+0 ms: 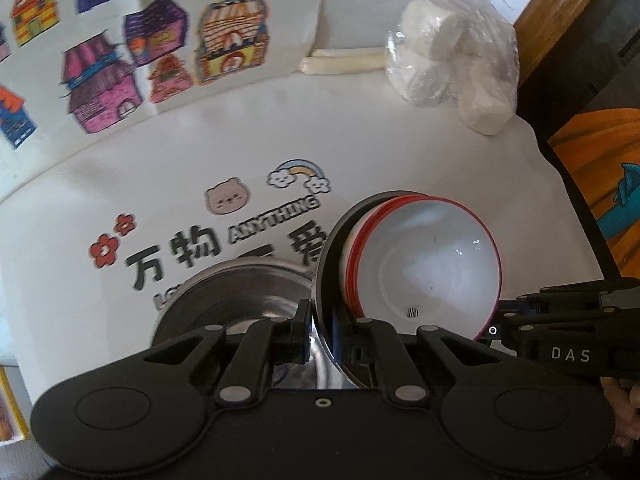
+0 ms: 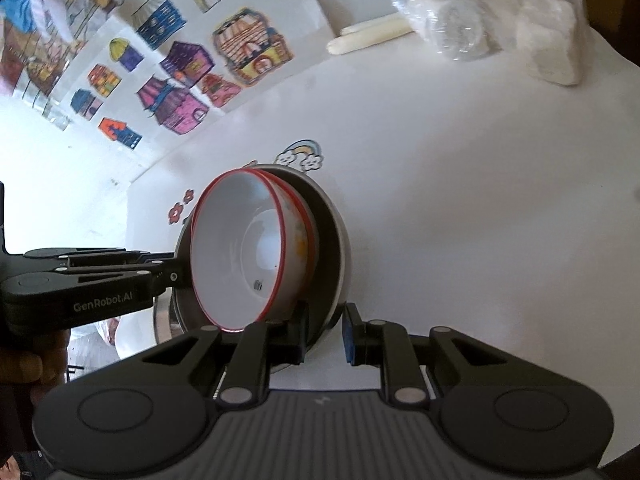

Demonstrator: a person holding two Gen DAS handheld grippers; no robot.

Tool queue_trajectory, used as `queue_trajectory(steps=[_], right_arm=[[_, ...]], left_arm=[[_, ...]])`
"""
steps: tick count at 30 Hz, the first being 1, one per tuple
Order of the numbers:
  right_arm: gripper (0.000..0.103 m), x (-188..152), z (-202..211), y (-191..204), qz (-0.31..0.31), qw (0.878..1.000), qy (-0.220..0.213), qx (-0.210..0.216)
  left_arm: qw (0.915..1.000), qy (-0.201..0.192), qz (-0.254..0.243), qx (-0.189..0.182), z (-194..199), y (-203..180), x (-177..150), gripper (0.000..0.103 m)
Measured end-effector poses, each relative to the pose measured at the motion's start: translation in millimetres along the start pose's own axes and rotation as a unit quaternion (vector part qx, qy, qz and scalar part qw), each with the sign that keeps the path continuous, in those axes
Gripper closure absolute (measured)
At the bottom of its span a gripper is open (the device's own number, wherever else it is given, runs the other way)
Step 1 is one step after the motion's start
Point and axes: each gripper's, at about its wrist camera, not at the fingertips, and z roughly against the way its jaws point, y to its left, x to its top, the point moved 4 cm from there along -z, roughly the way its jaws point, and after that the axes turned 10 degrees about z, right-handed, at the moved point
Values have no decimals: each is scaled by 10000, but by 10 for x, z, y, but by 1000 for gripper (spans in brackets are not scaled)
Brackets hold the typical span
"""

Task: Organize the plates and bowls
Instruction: 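Lift the whole bowl and plate stack with both grippers and carry it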

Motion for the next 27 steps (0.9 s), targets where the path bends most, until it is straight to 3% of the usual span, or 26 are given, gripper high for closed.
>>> queue_trajectory(steps=[16, 27], right_arm=[[83, -14, -332, 596, 563, 9976, 261, 303], [82, -71, -479, 784, 767, 9953, 478, 344]], left_arm=[[9984, -102, 486, 262, 267, 671, -309, 95], [9974, -18, 634, 352, 256, 862, -430, 94]])
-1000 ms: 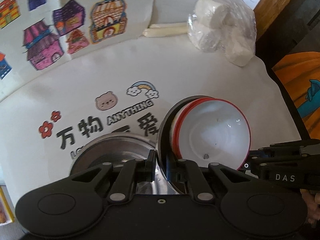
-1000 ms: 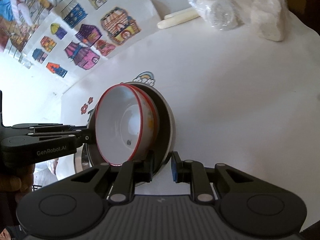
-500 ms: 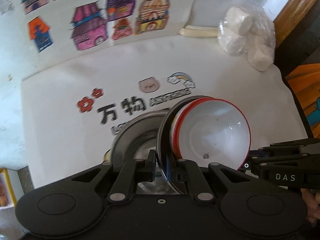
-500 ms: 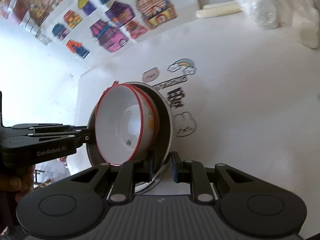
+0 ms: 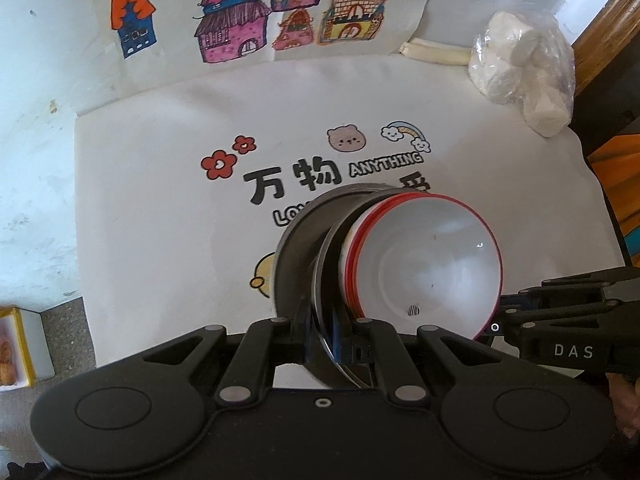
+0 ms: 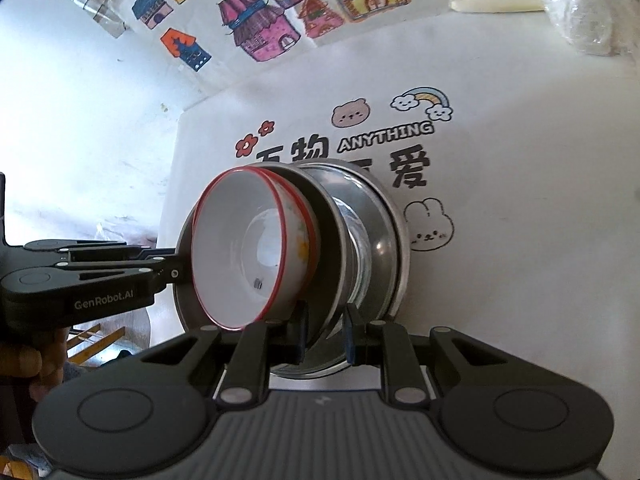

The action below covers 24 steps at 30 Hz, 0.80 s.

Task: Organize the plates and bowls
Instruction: 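Lift the whole bowl and plate stack with both grippers and carry it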

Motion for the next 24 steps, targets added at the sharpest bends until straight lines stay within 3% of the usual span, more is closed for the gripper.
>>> queue_trajectory(steps=[24], right_arm=[[83, 72, -215, -3, -193, 9997, 30, 151]], left_arm=[[9994, 177, -142, 249, -114, 111, 91, 93]])
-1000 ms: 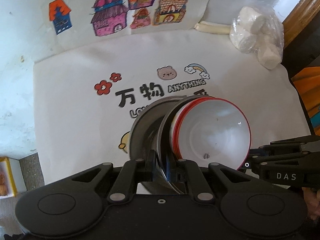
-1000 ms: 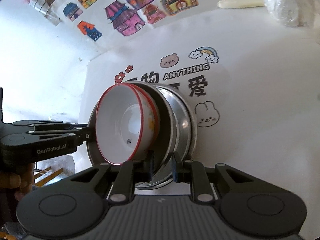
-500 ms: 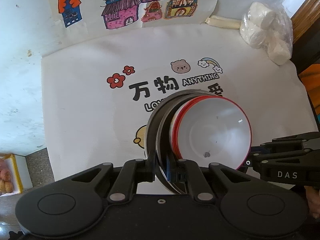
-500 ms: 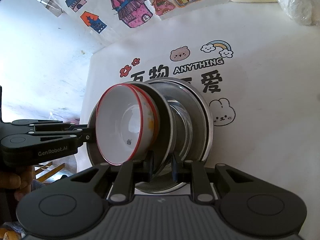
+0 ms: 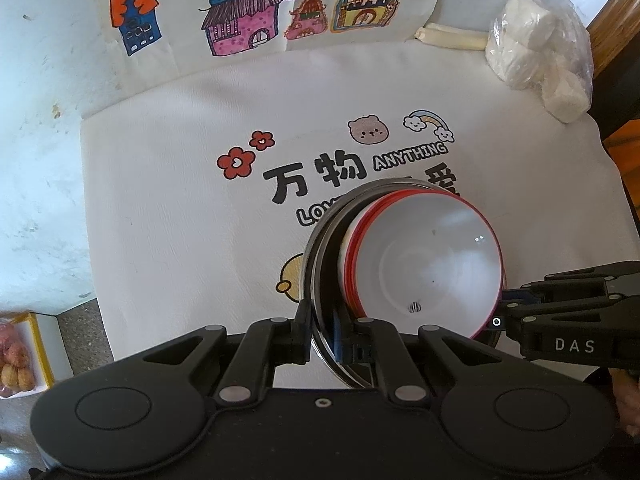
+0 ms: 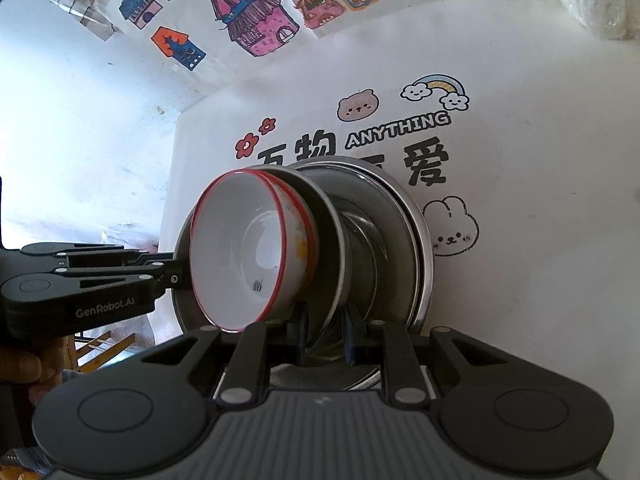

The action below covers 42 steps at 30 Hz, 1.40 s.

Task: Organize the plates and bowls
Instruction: 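Lift the whole bowl and plate stack with both grippers and carry it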

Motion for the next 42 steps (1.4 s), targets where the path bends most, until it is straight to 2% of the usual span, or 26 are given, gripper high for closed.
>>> queue_trajectory(steps=[42], right_arm=[[83, 17, -19, -105, -322, 9994, 79, -96]], left_arm=[[9996, 190, -223, -36, -157, -110, 42, 93]])
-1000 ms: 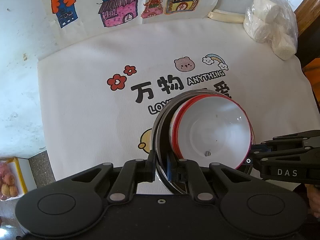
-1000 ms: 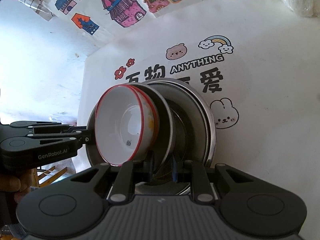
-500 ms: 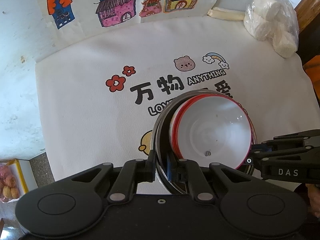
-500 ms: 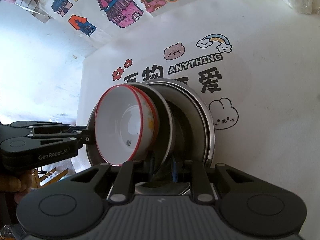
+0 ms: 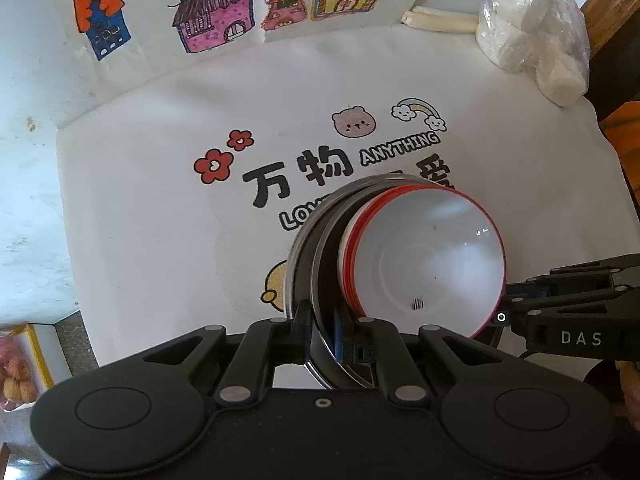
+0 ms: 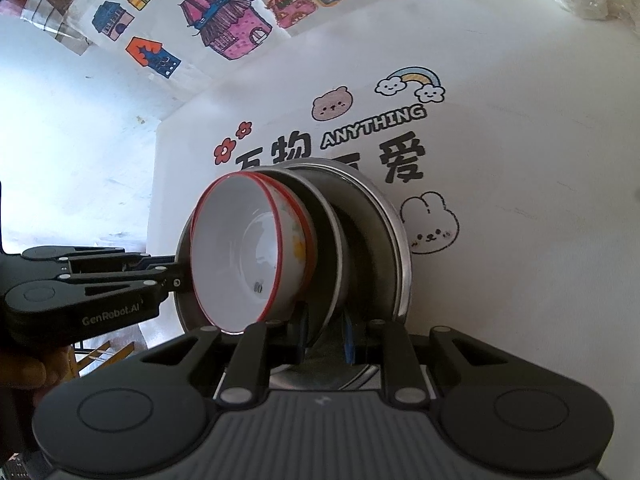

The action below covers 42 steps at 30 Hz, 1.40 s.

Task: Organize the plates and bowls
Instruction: 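Lift the whole bowl and plate stack with both grippers and carry it, then lower the stack onto the cloth and open both grippers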

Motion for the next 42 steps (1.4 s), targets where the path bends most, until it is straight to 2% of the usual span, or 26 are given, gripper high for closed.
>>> queue_trajectory(steps=[42], right_arm=[[78, -55, 74, -30, -113, 9999, -90, -39]], left_arm=[[9999, 53, -4, -86, -54, -25, -33, 91]])
